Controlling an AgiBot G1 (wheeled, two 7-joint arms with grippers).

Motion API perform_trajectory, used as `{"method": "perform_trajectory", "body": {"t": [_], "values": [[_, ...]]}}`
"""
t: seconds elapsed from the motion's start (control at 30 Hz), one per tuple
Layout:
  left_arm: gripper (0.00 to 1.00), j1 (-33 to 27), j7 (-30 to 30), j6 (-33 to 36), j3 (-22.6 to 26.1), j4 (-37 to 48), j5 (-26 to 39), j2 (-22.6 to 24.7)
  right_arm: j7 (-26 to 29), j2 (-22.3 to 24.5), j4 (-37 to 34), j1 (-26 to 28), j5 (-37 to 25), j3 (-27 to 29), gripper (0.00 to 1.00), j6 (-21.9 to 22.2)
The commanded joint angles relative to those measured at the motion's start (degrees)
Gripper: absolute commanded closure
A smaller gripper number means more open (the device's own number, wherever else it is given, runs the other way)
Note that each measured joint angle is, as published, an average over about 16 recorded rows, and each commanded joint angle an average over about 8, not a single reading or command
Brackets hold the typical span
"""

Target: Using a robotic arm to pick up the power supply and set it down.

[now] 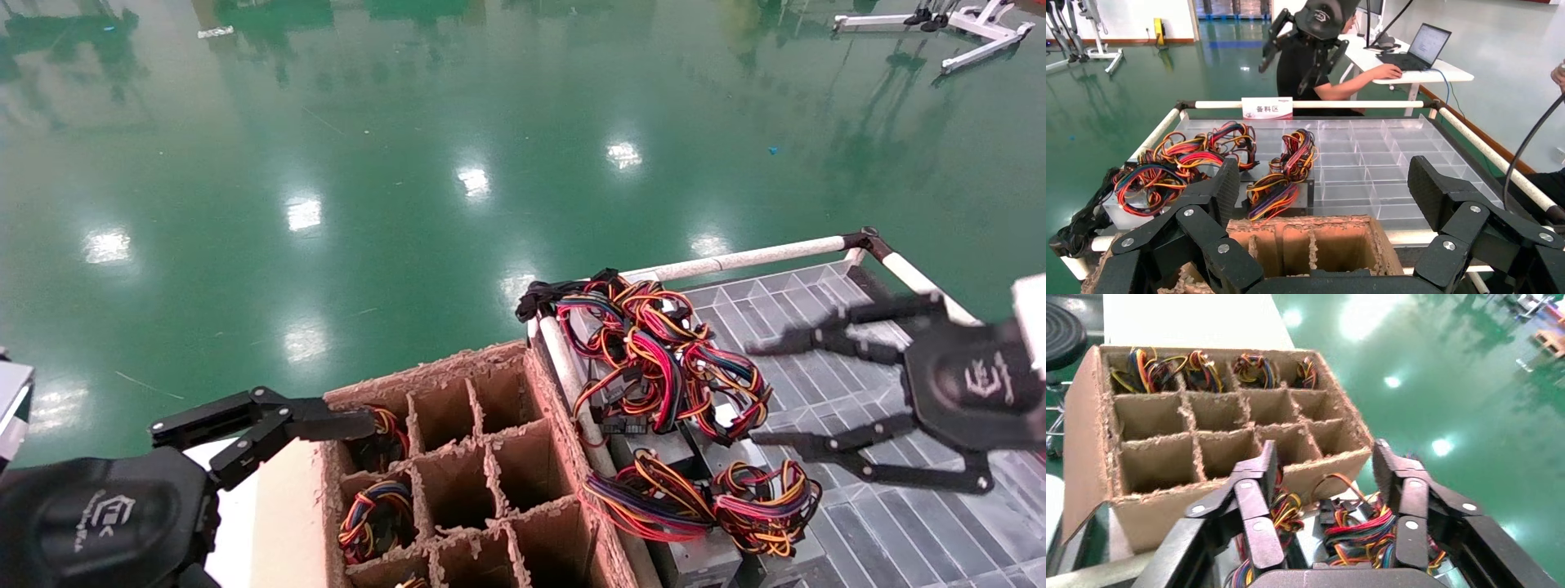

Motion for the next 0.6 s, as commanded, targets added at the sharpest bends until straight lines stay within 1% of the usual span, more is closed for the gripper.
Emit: {"method": "perform_trajectory", "body": {"t": [0.03,0.2,0.6], "values": [[0.00,0.00,0.00,0.00,0.00,0.00,0.00,0.00,0.97,0.73,1.36,0.40,1.69,0.17,0.00,-0.11],[0.00,0.00,0.01,0.00,0.00,0.01,0.00,0.00,3.77,0.89,4.34,-3.02,0.84,5.90,0.00,0.16],[0.00,-0.01,0.02,0.00,0.02,0.02,-0.01,0.00,12.84,0.21,12.06,-15.92,-5.27,25.35,0.00,1.30]]}}
